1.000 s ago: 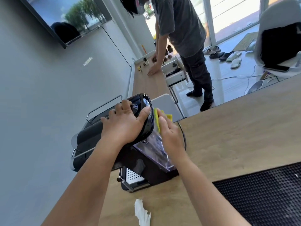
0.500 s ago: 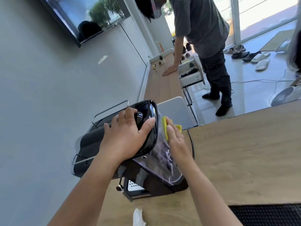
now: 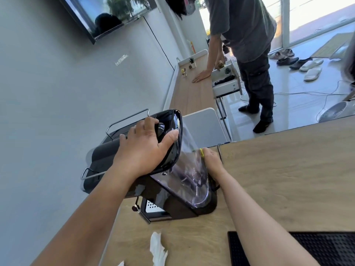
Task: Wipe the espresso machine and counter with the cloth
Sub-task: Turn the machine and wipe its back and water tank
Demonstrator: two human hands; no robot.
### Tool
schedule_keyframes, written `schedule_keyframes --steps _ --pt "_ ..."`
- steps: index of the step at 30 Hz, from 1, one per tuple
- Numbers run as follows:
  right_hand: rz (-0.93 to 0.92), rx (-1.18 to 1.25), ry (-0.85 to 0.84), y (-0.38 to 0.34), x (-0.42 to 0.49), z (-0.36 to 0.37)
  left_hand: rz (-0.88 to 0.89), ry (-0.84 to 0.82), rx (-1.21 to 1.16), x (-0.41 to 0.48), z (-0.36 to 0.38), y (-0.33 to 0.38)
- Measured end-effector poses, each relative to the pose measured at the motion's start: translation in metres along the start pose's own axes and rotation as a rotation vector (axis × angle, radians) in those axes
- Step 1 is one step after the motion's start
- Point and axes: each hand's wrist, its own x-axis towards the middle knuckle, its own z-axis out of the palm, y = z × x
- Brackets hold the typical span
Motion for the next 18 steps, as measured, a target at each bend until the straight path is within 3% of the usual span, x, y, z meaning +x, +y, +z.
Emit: schedule_keyframes --steps 3,7,10,14,18 --pt "-0.029 -0.041 0.088 0.005 -0.031 0.007 -0.005 -0.004 -0.003 0.0 0.0 0.0" --pt "-0.059 0.077 0.109 -0.001 -0.106 0.017 -0.002 -0.007 0.003 0.0 0.001 -0.001" --pt "-0.199 0.172 0.096 -0.017 -0.137 0.031 -0.002 -0.004 0.01 0.001 0.0 -0.001" --pt "-0.384 0.219 0.022 -0.059 -0.105 0.025 0.002 0.013 0.016 0.001 0.001 0.0" --pt "-0.293 0.183 -0.043 -0.061 -0.05 0.012 -0.006 0.003 0.023 0.002 0.001 0.0"
